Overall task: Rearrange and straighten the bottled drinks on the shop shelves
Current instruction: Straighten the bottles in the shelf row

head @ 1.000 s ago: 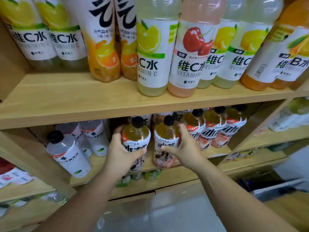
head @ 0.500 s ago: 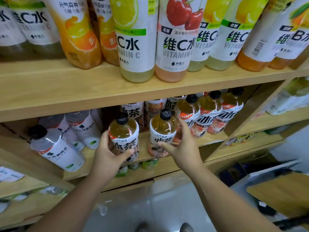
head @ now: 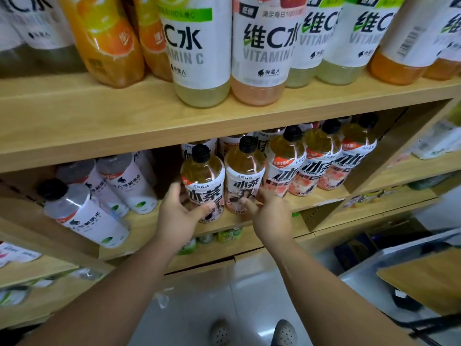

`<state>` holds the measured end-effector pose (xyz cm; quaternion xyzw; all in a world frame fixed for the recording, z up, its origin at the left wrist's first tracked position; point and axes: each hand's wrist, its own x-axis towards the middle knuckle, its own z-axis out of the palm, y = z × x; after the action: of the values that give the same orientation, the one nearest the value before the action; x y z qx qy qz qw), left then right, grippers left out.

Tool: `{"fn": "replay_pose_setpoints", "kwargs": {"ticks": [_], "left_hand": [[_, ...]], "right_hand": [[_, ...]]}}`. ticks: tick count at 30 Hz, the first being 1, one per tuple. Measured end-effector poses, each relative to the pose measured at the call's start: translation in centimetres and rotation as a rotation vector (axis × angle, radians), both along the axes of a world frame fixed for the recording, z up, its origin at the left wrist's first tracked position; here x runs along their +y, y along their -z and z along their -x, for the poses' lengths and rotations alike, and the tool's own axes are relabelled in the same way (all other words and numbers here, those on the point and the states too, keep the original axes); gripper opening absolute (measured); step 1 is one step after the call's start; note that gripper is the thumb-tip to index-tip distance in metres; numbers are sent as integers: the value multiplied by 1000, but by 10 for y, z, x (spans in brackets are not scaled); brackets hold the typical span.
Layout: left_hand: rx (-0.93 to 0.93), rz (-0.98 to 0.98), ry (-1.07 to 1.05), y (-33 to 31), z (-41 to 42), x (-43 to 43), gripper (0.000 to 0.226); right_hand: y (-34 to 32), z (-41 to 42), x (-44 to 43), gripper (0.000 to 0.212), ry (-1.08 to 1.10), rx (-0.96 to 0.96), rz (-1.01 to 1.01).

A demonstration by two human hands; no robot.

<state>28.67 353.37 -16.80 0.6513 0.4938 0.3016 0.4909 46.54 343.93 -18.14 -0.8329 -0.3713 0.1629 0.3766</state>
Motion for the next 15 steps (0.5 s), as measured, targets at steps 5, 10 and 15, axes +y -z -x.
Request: {"fn": "replay_pose_setpoints", "kwargs": {"ticks": [5,10,15], "left_hand": [[33,-4,-23,0,-10,13,62],[13,-9,-1,1,-9,9,66],[-68,-11,3,-2,-3,1,65]], "right_hand": [[-8,-5,2,27,29,-29,24],[-9,-8,2,30,13,-51,95],[-22,-16,-8,56,126,-90,-14]]}}
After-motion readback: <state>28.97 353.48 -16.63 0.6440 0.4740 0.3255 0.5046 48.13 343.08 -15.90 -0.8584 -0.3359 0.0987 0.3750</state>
